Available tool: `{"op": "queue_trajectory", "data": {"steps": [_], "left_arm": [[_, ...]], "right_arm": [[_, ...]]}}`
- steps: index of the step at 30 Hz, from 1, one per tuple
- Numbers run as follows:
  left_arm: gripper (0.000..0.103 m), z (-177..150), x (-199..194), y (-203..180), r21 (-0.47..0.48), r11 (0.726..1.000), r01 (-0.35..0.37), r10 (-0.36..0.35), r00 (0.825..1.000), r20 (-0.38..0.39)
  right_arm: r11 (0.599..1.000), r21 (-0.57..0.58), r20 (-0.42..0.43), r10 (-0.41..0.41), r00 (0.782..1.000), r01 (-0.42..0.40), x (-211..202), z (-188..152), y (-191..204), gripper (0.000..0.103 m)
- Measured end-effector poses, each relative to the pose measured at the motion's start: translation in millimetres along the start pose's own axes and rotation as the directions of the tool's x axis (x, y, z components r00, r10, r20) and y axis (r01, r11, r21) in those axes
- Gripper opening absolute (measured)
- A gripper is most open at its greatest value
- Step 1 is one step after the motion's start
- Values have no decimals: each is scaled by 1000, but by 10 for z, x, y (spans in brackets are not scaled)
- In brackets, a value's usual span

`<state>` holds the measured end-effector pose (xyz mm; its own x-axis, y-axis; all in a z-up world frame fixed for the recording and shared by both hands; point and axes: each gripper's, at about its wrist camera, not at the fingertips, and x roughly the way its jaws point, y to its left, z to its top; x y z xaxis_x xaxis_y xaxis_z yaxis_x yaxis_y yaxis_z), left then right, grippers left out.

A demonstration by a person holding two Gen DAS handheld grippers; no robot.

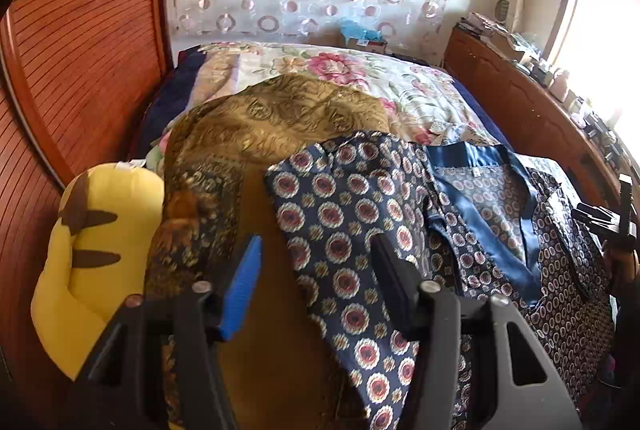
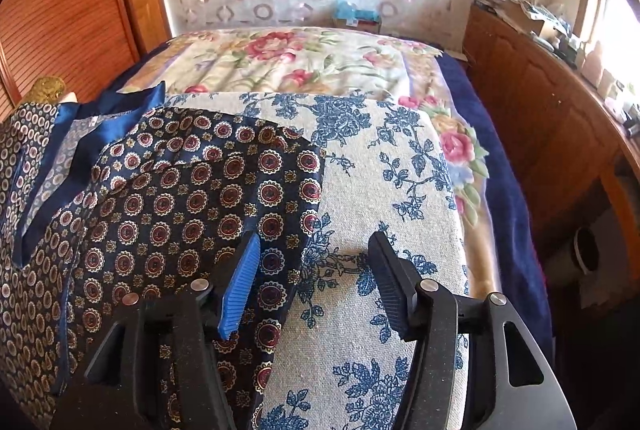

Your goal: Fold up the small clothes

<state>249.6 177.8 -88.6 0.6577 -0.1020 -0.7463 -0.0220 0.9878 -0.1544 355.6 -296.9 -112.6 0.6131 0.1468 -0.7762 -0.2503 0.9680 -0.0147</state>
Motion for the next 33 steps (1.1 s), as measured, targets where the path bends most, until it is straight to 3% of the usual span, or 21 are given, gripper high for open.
{"op": "queue_trajectory", "data": {"steps": [6,10,15,19,24,28,30,33], "left_arm": [[37,59,185,-42,34,999,-25,26,999,-41],[2,76,130,-88,71,997,-43,43,999,3],[0,164,-127,-192,115,991,-64,52,993,101],[0,294,-330,-179,102,989,-107,86,978,192],[0,378,-414,-145,94,991,-95,72,973,220],[0,335,-453,-209,105,992,-64,39,974,222],[0,290,-458,-278,114,992,-49,23,976,218],[0,101,-403,-392,121,993,-13,-10,981,191]], "right_arm": [[1000,1,0,0,1000,0,-4,5,0,58],[1000,-2,1,-6,1000,6,-1,-2,7,59],[1000,-2,1,-3,1000,3,1,-5,4,60],[999,-42,-7,31,1000,-31,13,1,53,60],[996,-86,-45,35,998,-39,102,138,128,60],[998,-58,-61,25,998,-29,214,282,102,57],[999,-40,-66,26,997,-28,256,345,102,51],[997,-51,-66,60,996,-63,264,405,185,20]]}}
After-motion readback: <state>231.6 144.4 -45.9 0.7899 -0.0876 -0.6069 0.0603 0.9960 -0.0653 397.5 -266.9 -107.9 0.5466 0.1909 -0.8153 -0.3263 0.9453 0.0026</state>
